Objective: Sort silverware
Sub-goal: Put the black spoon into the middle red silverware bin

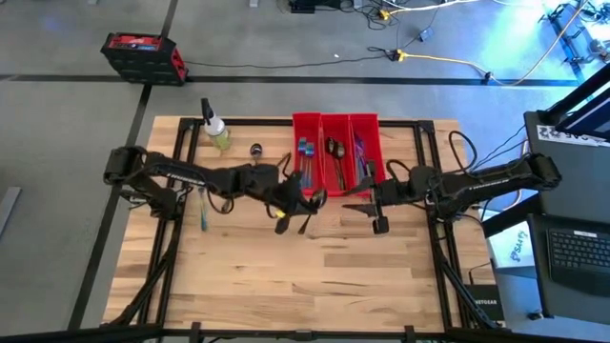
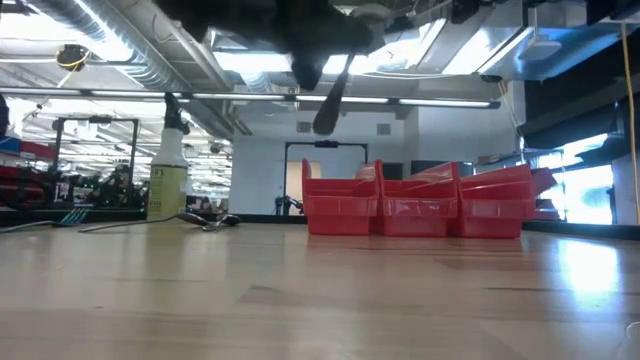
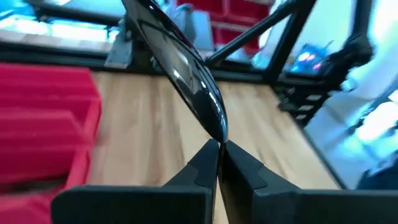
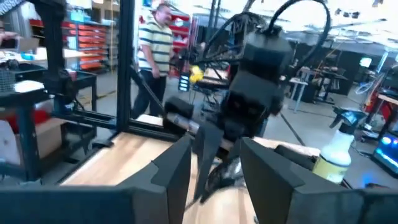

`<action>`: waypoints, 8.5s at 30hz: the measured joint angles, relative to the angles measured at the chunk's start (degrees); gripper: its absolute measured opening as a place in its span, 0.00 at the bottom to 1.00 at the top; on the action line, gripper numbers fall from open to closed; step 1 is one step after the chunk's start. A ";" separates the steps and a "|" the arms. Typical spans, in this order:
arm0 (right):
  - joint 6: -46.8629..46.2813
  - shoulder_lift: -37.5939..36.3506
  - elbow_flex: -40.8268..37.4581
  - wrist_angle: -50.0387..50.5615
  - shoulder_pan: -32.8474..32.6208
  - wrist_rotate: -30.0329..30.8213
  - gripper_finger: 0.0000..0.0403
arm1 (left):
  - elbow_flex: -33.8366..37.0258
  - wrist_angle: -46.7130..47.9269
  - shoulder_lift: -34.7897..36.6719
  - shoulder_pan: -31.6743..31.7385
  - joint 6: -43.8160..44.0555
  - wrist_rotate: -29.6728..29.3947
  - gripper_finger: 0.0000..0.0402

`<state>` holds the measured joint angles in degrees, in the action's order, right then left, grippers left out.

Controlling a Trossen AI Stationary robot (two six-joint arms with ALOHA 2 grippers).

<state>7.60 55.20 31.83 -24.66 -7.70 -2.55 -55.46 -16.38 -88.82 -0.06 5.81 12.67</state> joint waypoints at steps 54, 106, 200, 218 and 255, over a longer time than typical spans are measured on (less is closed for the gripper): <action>8.34 -22.08 -0.02 36.77 -0.15 0.28 0.31 | -62.23 53.64 -42.47 19.09 39.41 -28.56 0.00; 7.44 -15.24 0.04 37.59 -0.15 1.01 0.31 | -33.61 105.41 -15.83 8.73 65.09 -65.26 0.15; -11.63 -54.95 -31.41 23.97 4.00 3.94 0.00 | 0.72 46.55 -10.20 23.57 59.70 -42.57 0.41; -11.61 -54.96 -31.43 23.95 3.99 3.96 0.00 | 0.61 42.39 -15.02 23.35 60.00 -41.97 0.23; -11.59 -54.97 -31.43 23.94 3.98 4.01 0.00 | -14.11 56.19 1.53 19.34 59.90 -41.87 0.01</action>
<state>-3.99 0.23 0.40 -0.72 -3.73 1.45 -69.57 39.81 -87.28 19.28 65.71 -29.21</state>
